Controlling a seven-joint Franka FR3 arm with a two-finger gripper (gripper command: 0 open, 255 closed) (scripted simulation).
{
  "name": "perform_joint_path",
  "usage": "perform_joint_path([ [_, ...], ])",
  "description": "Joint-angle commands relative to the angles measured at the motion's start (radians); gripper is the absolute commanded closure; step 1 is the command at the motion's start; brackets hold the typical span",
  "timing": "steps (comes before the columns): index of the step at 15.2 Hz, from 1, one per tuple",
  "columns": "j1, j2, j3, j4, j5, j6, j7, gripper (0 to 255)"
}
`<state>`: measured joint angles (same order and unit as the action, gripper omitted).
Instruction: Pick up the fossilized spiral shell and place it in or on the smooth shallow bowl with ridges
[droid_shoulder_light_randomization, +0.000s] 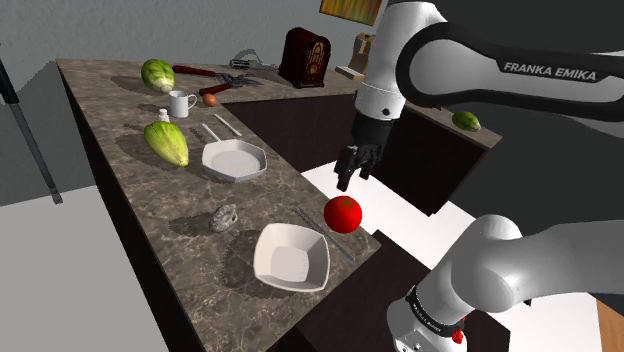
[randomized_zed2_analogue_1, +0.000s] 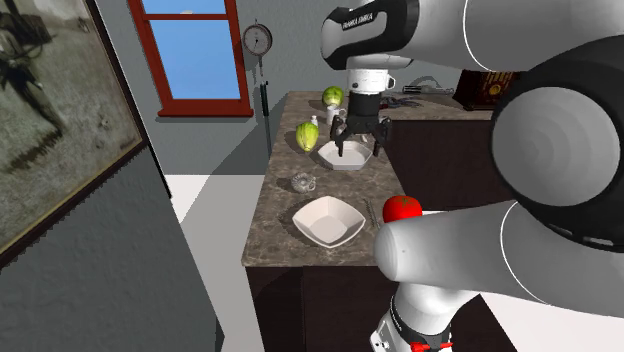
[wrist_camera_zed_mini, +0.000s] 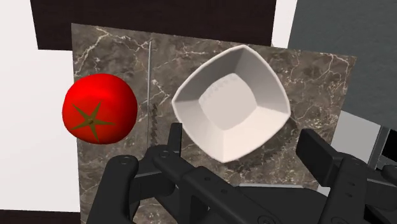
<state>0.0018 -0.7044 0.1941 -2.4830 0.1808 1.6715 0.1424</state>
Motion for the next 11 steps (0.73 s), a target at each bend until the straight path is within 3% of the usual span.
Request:
perform_joint_path([
  [1,-0.007,0.042,0.046,-0.023,0.02,0.087,0.071,0],
  [6,-0.035,0.186,0.162,-0.016,0.037,0.272,0.253,0],
  [11,-0.086,0.37,0.273,0.035,-0.01,0.444,0.458,0],
])
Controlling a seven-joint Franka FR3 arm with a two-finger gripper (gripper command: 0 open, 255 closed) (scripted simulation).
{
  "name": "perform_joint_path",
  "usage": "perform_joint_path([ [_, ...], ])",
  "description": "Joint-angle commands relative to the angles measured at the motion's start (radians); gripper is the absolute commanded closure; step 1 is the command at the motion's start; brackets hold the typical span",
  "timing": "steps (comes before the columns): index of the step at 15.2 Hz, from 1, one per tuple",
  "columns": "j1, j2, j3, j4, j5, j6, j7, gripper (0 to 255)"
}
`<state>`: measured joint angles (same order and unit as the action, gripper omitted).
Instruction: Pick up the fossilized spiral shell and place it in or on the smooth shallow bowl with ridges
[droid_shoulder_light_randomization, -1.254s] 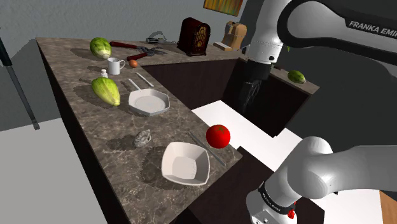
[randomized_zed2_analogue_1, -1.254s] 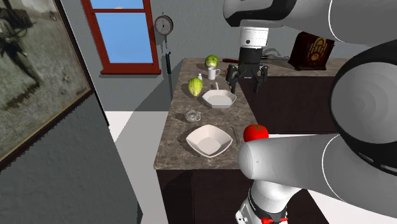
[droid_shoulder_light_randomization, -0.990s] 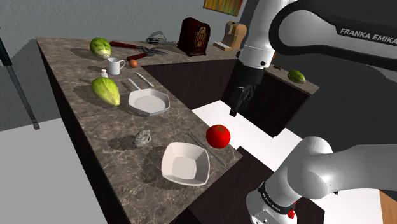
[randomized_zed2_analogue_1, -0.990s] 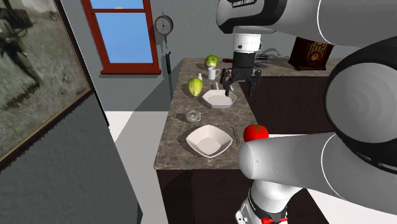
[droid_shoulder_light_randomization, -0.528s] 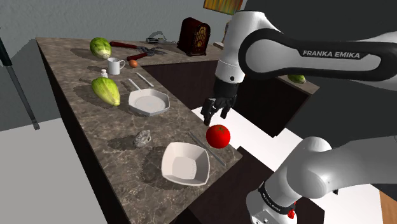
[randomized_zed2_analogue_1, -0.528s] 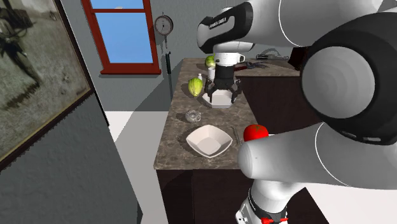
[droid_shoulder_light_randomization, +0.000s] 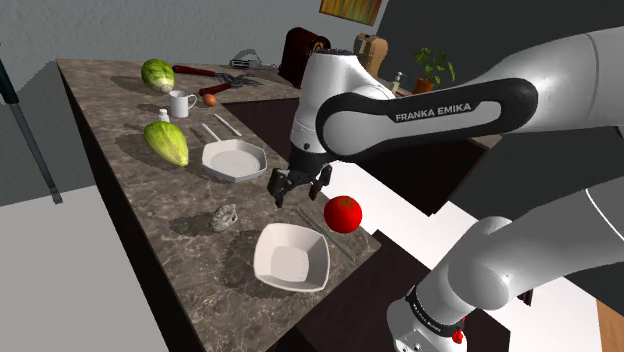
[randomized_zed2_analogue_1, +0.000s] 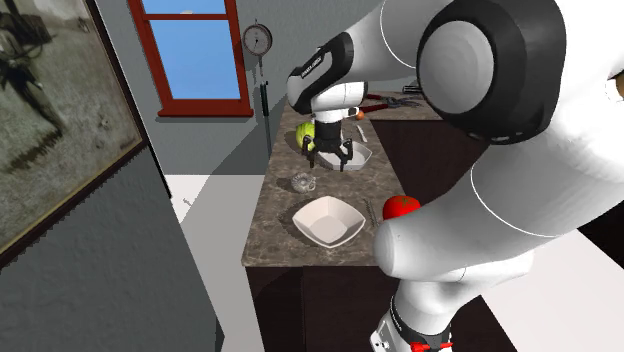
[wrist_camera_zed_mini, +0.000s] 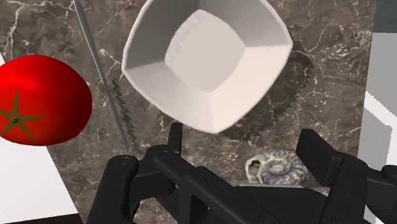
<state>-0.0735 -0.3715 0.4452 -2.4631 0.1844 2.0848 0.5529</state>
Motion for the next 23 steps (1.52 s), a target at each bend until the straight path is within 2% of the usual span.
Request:
perform_joint_path([
  [1,-0.023,0.078,0.043,0.031,-0.034,0.061,0.094,0],
  [4,-0.059,0.208,0.097,0.086,-0.12,0.143,0.244,0],
  [8,-0.084,0.395,0.133,0.184,-0.291,0.216,0.472,0],
  [11,-0.066,0.534,0.116,0.274,-0.431,0.239,0.64,0],
  [15,-0.005,0.703,0.052,0.415,-0.578,0.24,0.824,0],
  [18,0.036,0.793,0.007,0.504,-0.637,0.232,0.907,0],
  [23,0.047,0.84,-0.016,0.502,-0.673,0.276,0.929,0],
])
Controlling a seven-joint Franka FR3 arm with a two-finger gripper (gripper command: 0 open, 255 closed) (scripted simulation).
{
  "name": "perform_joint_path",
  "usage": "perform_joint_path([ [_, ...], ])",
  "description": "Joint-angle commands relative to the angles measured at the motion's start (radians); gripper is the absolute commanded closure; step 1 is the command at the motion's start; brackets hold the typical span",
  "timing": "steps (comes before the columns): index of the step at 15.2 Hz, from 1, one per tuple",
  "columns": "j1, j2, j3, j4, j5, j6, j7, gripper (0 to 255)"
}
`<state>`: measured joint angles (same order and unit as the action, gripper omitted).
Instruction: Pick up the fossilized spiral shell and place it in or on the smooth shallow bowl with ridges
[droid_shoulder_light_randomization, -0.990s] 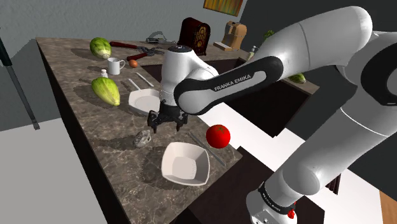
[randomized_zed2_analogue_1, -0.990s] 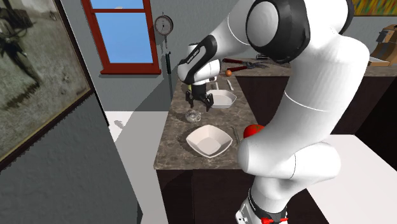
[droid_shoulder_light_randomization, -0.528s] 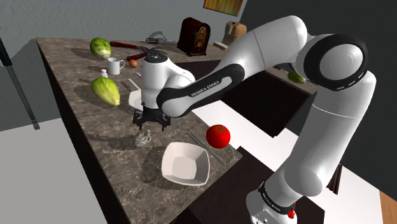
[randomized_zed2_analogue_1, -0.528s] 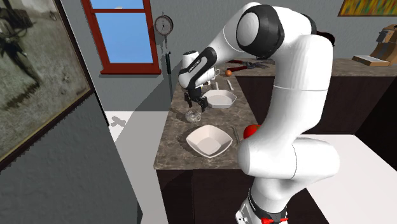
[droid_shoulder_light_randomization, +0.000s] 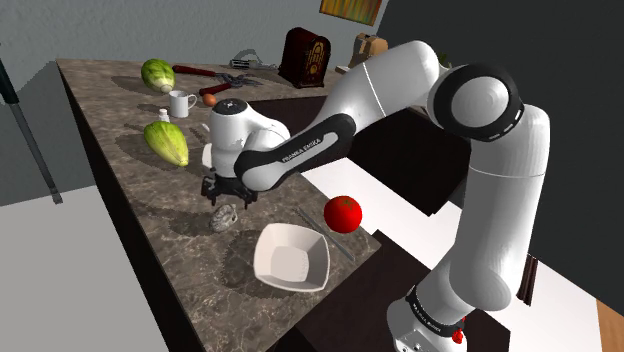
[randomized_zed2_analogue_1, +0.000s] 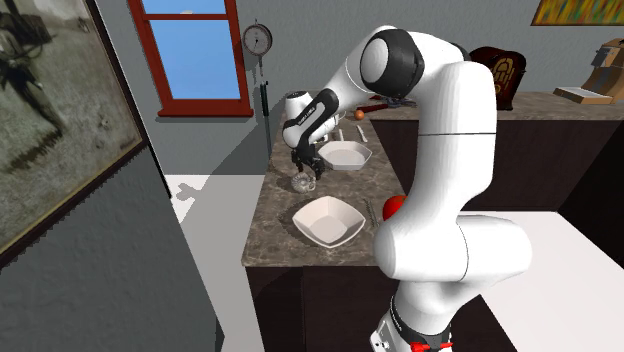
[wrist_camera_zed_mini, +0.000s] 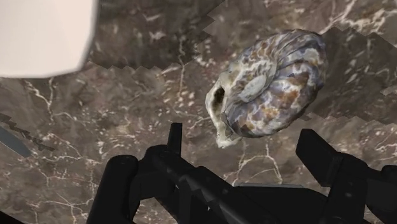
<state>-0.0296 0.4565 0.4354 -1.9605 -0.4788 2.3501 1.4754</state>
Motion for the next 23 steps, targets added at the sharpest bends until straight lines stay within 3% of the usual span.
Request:
perform_joint_path([
  [1,0.005,0.022,-0.011,0.0,-0.016,0.02,0.011,0],
  [10,0.008,0.037,-0.018,0.001,-0.027,0.033,0.018,0],
  [11,0.008,0.037,-0.018,0.001,-0.027,0.033,0.018,255],
  [23,-0.001,0.008,-0.005,0.001,-0.006,0.007,0.0,255],
])
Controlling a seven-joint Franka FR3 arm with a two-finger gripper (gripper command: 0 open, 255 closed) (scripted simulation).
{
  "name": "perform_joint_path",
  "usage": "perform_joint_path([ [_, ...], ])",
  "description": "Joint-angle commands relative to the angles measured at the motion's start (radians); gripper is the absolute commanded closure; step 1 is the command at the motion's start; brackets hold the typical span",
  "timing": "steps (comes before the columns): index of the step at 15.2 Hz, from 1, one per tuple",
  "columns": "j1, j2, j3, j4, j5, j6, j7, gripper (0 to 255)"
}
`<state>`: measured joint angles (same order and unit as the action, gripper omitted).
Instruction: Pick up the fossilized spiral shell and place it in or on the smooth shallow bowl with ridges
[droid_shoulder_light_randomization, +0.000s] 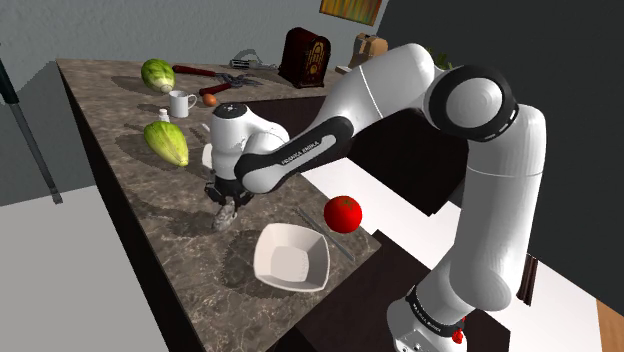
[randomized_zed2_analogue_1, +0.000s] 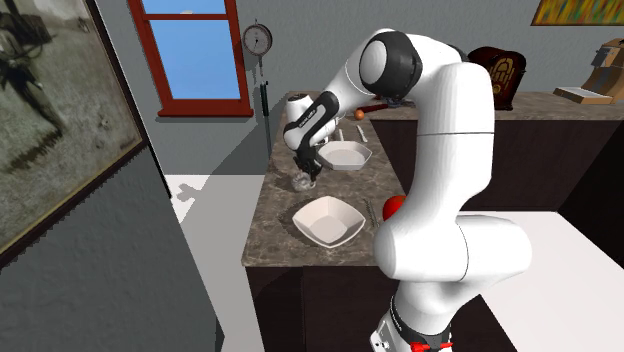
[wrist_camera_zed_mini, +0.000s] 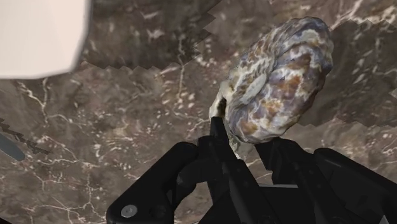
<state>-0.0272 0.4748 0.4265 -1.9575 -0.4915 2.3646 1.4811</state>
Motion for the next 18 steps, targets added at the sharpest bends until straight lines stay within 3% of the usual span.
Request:
perform_joint_path([
  [1,-0.006,-0.019,0.009,-0.001,0.014,-0.016,-0.011,255],
  [18,-0.045,-0.161,0.064,0.044,0.129,-0.179,-0.105,255],
])
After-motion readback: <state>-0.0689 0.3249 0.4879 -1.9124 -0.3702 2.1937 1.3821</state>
